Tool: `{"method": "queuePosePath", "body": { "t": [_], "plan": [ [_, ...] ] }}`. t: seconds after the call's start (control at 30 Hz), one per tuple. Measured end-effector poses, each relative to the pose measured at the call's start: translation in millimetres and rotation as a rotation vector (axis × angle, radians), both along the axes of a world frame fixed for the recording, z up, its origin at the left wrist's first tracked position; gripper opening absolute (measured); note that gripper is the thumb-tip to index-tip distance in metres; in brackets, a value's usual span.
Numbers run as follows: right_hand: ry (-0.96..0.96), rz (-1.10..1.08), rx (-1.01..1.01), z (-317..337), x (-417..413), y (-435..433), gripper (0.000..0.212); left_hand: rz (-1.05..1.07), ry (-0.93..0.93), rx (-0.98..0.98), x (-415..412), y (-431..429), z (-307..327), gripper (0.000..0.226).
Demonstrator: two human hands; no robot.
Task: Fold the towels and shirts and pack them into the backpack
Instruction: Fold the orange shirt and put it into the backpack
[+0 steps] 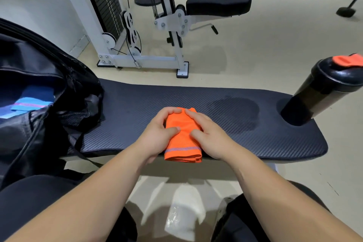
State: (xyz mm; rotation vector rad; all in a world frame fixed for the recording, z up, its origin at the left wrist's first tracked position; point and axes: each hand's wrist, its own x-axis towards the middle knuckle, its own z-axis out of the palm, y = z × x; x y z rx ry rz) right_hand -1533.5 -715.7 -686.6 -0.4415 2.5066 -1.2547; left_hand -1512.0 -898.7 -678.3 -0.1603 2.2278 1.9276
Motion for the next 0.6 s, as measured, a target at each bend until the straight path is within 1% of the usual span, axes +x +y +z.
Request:
{"method": "queuePosePath", "body": {
  "t": [0.1,0.17,0.2,0.23,0.27,0.33,0.37,0.4,0.43,0.47,0.5,0.53,0.6],
  "plan": [
    [0.045,-0.093,-0.148,14,5,-11,0.049,0.027,0.046,0.083,3,-5,15,0.049],
    [0.056,-0.143,-0.204,23,7,-18,0.047,0.024,0.081,0.134,3,-8,30,0.049],
    [0.025,-0.173,-0.253,27,8,-23,0.048,0.017,0.096,0.159,2,-11,39,0.049],
    [-0.030,-0.203,-0.334,33,9,-29,0.054,0.008,0.109,0.186,1,-13,48,0.049],
    [-0.106,-0.230,-0.454,39,9,-34,0.065,-0.001,0.123,0.216,0,-16,57,0.049],
    [-0.286,-0.269,-0.748,45,5,-44,0.091,-0.015,0.160,0.277,-2,-23,74,0.049],
    [-0.367,-0.269,-0.865,49,3,-48,0.097,-0.025,0.178,0.302,-3,-27,81,0.050],
    [-0.426,-0.255,-0.946,54,1,-52,0.094,-0.036,0.191,0.317,-4,-32,87,0.050],
    [-0.460,-0.231,-0.998,60,-1,-56,0.085,-0.045,0.198,0.320,-4,-37,91,0.050],
    [-0.476,-0.215,-1.023,66,-2,-60,0.076,-0.047,0.204,0.306,-4,-43,93,0.049],
    [-0.475,-0.226,-1.021,70,-4,-65,0.072,-0.039,0.211,0.269,-4,-50,93,0.049],
    [-0.460,-0.262,-0.993,74,-6,-69,0.072,-0.021,0.220,0.214,-3,-56,91,0.047],
    [-0.368,-0.338,-0.881,76,-9,-78,0.073,0.024,0.228,0.102,-2,-67,86,0.046]
  ]
}}
